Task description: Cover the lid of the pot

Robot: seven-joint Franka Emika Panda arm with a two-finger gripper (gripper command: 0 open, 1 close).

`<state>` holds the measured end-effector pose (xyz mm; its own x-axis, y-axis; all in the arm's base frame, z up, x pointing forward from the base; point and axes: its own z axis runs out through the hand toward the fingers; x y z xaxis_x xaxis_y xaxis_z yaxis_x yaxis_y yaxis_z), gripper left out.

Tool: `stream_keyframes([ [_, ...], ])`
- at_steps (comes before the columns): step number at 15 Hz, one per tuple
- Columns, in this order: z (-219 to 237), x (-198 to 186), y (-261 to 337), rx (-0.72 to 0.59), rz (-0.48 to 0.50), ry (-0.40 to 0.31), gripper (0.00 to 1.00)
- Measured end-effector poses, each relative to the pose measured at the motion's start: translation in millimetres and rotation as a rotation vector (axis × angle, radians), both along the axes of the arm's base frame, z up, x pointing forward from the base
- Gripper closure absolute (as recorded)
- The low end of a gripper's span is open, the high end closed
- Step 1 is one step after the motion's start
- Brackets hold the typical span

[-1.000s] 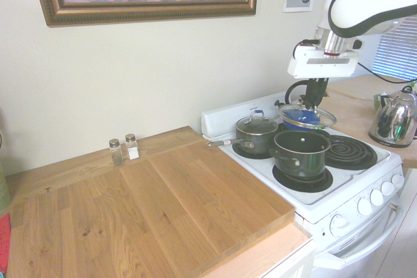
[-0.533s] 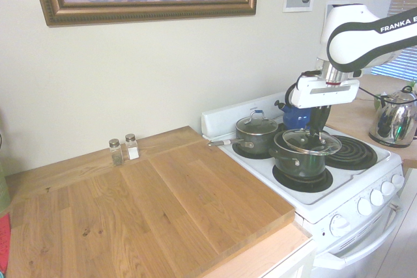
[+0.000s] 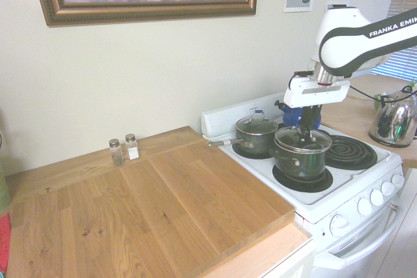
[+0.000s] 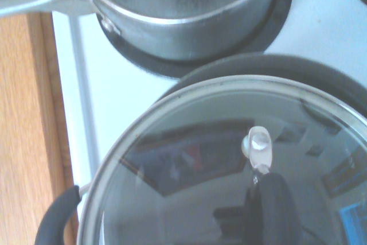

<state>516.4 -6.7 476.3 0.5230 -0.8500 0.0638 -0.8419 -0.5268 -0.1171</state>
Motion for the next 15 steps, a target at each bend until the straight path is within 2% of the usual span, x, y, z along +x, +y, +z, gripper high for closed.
stream_keyframes([
  [7, -5, 1, -13, -0.016, 0.005, -0.004, 1.00],
  [15, -7, 4, -1, -0.021, 0.030, -0.052, 1.00],
])
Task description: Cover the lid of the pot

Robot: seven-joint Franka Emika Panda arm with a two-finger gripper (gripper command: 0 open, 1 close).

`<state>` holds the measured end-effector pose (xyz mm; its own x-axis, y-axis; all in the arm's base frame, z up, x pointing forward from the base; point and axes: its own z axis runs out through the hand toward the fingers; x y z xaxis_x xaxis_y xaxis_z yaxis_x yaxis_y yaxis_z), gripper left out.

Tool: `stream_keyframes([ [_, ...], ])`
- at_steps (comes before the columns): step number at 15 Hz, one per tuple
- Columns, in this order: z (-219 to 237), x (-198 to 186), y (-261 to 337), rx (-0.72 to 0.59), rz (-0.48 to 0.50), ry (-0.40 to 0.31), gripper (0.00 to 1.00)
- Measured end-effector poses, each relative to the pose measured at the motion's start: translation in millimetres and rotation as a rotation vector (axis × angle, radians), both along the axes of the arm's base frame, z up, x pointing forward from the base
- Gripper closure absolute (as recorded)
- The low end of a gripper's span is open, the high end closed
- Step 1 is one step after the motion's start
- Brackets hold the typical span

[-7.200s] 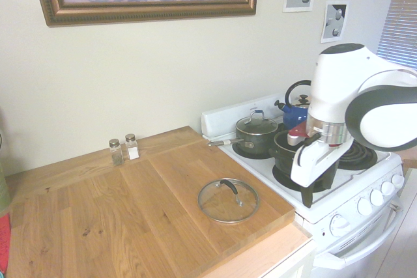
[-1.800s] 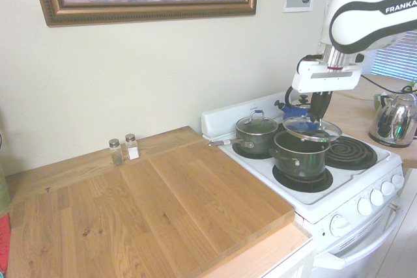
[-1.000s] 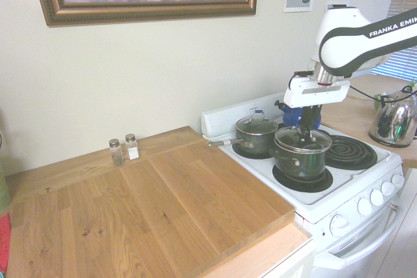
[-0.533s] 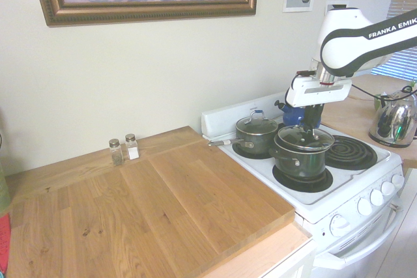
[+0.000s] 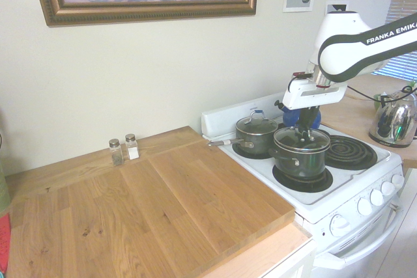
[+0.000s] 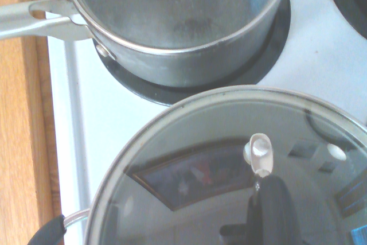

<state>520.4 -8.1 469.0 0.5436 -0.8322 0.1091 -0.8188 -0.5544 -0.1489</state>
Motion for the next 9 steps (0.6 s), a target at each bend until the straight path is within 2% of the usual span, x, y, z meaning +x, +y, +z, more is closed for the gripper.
stream_keyframes([
  [9, -7.7, -1.6, -2.0, -0.004, 0.000, -0.016, 1.00],
])
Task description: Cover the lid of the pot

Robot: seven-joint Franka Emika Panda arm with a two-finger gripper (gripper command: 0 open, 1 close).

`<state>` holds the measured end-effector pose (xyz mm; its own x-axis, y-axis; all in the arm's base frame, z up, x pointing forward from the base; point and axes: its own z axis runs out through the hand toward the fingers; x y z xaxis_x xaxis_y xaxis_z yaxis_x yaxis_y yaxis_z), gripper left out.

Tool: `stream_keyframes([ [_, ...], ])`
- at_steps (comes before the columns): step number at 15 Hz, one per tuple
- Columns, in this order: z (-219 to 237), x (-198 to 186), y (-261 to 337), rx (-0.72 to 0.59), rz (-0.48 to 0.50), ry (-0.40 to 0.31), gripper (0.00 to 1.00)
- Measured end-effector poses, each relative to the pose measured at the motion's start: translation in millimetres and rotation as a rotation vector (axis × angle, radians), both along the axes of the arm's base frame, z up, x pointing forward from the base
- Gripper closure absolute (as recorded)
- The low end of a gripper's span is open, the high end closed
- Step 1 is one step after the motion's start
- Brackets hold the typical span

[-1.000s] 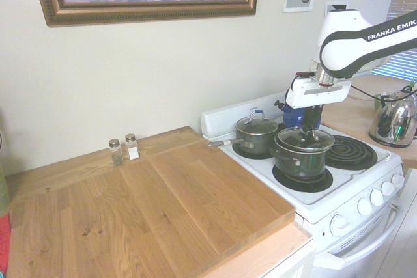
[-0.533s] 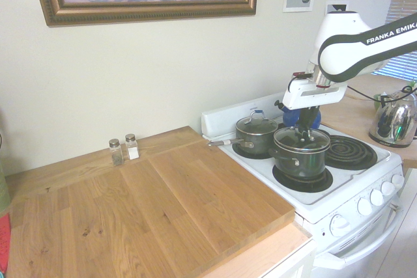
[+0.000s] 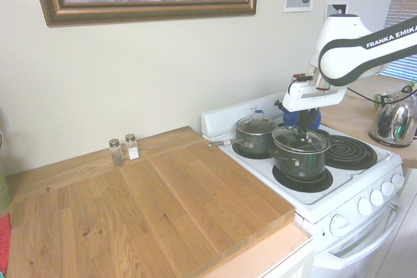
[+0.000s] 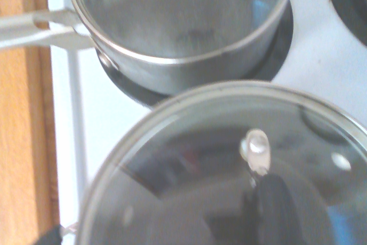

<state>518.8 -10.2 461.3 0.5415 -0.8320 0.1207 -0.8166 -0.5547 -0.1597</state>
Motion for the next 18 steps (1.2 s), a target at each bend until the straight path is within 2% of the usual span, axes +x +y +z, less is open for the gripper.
stream_keyframes([
  [13, 9, -9, 13, -0.069, 0.023, 0.023, 1.00],
  [18, 8, -4, 9, -0.068, 0.017, -0.003, 1.00],
])
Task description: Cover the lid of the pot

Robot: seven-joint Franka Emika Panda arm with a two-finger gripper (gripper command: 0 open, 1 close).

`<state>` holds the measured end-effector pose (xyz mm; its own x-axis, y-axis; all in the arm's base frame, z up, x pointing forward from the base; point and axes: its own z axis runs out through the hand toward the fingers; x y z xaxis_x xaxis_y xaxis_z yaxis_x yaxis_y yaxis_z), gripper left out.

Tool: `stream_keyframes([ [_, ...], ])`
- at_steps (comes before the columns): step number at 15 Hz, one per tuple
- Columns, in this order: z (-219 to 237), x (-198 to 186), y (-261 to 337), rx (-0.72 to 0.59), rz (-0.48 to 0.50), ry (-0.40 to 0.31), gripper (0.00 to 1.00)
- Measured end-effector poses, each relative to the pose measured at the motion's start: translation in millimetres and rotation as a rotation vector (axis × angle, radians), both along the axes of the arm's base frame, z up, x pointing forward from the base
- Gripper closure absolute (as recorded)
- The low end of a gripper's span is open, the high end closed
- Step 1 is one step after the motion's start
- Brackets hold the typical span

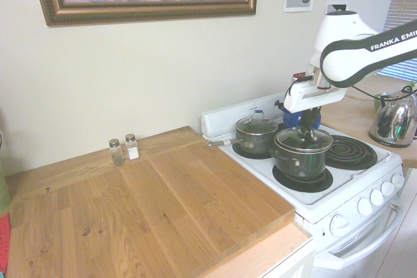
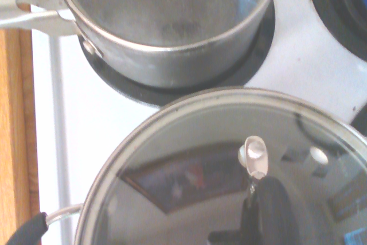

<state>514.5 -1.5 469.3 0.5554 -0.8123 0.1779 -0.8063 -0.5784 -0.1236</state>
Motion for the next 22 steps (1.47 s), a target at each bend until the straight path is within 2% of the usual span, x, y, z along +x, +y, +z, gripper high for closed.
stream_keyframes([
  [2, 1.3, 1.4, 0.2, 0.000, 0.002, -0.015, 1.00],
  [12, -6.1, 3.1, -0.7, 0.001, 0.002, -0.002, 1.00],
  [22, -1.3, 2.3, 3.5, -0.022, 0.014, 0.036, 1.00],
])
